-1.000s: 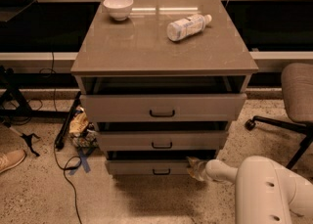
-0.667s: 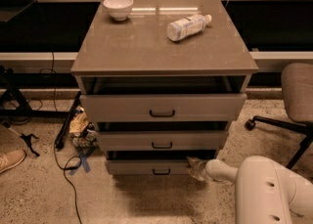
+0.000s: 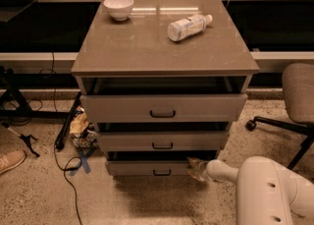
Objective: Open bottom drawer
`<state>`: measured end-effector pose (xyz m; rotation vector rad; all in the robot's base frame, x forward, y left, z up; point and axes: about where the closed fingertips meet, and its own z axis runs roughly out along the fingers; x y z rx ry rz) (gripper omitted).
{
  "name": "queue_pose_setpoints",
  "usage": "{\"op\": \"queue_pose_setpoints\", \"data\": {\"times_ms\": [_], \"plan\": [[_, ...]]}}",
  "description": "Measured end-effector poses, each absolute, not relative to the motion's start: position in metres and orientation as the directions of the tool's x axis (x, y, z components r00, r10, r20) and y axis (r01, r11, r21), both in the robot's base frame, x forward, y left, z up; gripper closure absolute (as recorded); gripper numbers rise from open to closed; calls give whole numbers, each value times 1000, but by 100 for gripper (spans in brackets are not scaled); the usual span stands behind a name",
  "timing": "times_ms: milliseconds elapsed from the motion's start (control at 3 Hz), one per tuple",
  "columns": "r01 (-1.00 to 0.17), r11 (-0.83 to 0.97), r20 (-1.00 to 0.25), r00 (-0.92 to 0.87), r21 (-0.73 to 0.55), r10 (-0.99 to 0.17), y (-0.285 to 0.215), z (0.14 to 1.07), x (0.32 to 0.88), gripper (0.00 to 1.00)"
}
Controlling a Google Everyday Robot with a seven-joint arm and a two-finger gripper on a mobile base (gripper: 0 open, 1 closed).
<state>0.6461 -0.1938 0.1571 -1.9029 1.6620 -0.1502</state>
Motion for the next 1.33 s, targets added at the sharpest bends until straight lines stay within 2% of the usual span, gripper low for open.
{"op": "queue_pose_setpoints", "data": {"times_ms": [333, 667, 1333], "plan": [[-864, -35, -295, 209, -502, -932, -194, 157, 646, 20], [-864, -35, -295, 209, -502, -932, -194, 157, 646, 0], [-861, -85, -257, 242, -502, -936, -176, 165, 662, 0]]}}
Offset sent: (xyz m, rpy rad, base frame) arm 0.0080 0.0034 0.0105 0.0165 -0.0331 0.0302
